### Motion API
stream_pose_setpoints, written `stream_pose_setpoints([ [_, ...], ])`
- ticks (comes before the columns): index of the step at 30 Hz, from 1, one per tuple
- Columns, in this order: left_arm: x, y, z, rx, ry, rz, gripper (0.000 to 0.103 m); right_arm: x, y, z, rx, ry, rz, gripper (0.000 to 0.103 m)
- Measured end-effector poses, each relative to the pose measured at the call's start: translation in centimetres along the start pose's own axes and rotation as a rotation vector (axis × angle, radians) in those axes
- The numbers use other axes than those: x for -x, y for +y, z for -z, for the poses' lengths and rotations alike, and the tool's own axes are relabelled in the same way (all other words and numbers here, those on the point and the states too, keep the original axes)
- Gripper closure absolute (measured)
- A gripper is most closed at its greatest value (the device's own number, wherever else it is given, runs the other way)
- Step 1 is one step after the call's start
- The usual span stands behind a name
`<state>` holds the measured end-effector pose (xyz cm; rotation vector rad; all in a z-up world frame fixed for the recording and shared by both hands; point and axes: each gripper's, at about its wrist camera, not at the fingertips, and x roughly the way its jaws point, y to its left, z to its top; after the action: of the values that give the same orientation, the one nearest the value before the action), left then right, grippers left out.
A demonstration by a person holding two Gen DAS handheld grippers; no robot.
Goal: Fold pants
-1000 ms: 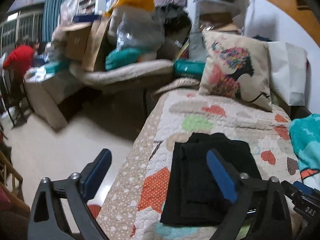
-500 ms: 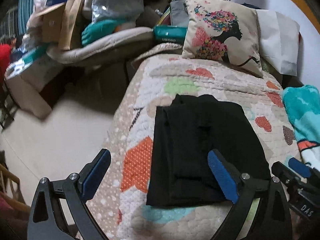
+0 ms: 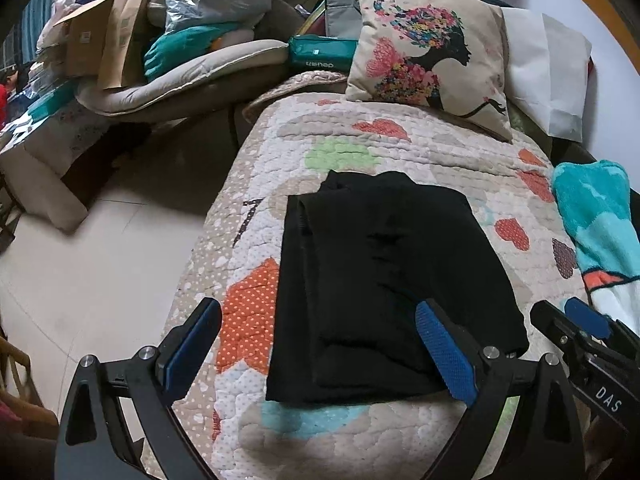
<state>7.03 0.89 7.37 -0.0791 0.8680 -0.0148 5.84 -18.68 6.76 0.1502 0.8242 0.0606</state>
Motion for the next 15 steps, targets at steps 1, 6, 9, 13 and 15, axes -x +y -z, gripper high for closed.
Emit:
stream_pose_setpoints([
  [1, -0.02, -0.06, 0.04, -0.001, 0.001, 0.001, 0.006, -0.02, -0.1, -0.02, -0.003, 0.001, 0.001, 0.026],
  [6, -0.2, -0.15, 0.09, -0.006, 0.01, 0.012, 0.006, -0.26, -0.41, -0.2, -0.002, 0.004, -0.002, 0.026],
  [9, -0.27, -0.15, 0.17, -0.007, 0.015, 0.016, 0.006, -0.38, -0.32, -0.11, 0.006, 0.009, -0.002, 0.026],
  [13, -0.35, -0.05, 0.18, -0.003, 0.02, 0.022, 0.006, -0.38, -0.11, 0.02, 0.016, 0.011, 0.003, 0.026],
  [15, -0.39, -0.03, 0.16, 0.0, 0.022, 0.024, 0.006, -0.39, -0.04, 0.07, 0.016, 0.012, 0.005, 0.026],
])
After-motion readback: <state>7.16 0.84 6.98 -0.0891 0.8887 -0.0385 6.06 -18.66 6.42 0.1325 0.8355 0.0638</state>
